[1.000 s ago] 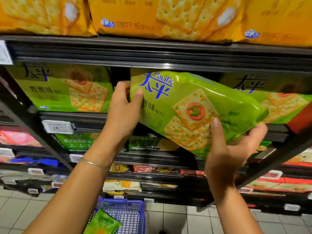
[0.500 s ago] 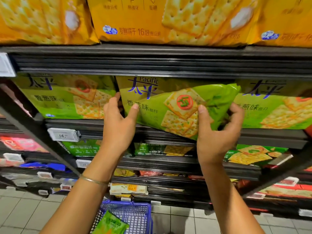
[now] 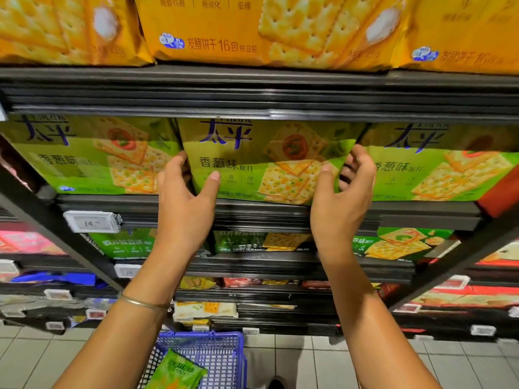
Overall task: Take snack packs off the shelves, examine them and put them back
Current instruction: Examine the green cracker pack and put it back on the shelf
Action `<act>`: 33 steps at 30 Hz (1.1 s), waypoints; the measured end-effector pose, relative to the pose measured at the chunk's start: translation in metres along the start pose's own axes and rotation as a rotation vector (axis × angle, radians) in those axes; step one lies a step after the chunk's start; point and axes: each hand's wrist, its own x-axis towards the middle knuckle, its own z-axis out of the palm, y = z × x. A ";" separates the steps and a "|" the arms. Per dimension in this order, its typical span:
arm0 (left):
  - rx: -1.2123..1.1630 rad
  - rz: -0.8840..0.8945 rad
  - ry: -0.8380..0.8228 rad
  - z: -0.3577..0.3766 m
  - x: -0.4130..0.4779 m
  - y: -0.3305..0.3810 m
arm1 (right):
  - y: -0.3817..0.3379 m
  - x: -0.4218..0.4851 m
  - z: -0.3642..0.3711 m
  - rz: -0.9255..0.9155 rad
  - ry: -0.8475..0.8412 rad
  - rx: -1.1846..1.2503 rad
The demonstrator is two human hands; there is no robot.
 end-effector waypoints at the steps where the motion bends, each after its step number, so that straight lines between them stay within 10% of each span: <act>1: 0.009 0.004 -0.002 0.001 0.000 0.000 | 0.000 0.000 -0.001 0.009 -0.006 0.010; 21: 0.075 0.026 0.007 0.014 -0.018 0.005 | 0.004 0.007 -0.006 0.178 -0.299 0.257; 33: -0.358 -0.204 0.067 0.004 -0.019 -0.009 | 0.017 -0.004 -0.027 0.369 -0.182 0.435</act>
